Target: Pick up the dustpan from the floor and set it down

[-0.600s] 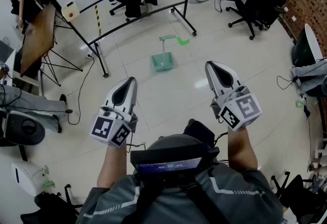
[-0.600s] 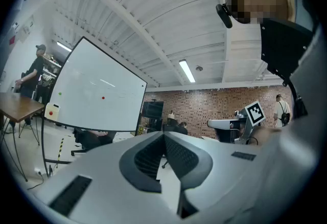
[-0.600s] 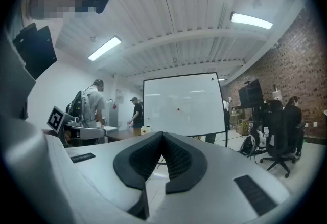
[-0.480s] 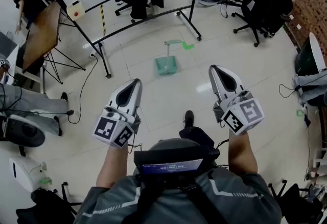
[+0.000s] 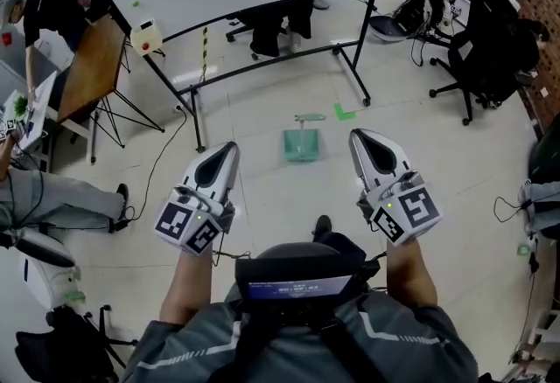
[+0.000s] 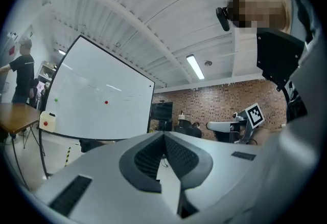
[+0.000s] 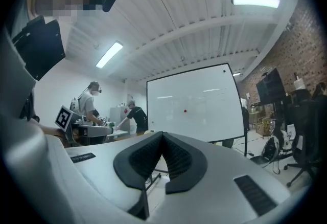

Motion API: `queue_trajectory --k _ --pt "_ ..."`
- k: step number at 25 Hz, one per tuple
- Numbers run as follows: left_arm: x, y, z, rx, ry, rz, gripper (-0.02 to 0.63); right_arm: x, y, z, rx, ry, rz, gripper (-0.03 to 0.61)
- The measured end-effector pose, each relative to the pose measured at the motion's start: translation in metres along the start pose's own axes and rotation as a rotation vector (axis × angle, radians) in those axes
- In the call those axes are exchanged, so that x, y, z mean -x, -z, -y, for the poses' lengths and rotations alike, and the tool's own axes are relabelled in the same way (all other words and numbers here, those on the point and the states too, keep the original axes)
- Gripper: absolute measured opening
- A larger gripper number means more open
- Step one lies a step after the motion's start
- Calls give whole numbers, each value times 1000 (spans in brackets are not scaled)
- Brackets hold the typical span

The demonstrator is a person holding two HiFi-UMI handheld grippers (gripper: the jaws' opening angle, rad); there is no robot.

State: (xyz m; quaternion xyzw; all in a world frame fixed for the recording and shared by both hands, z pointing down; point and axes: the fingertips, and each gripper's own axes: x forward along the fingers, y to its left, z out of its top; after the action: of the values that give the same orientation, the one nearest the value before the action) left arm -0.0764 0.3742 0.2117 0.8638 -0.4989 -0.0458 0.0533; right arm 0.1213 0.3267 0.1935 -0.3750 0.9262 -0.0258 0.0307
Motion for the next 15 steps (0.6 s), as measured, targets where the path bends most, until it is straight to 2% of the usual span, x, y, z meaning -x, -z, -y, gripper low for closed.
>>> queue_trajectory --k 4,7,11,15 --pt "-68 -23 -24 -31 -70 19 23 -35 -8 64 -17 -80 7 17" --pt "-106 -28 -48 -30 -101 15 23 -70 -5 99 -35 -102 1 17" --pt "-130 -35 -97 -34 -87 12 23 -125 0 111 -45 -110 6 17" --pt "-149 -36 -152 -18 -74 31 23 -179 6 126 -52 -75 7 17"
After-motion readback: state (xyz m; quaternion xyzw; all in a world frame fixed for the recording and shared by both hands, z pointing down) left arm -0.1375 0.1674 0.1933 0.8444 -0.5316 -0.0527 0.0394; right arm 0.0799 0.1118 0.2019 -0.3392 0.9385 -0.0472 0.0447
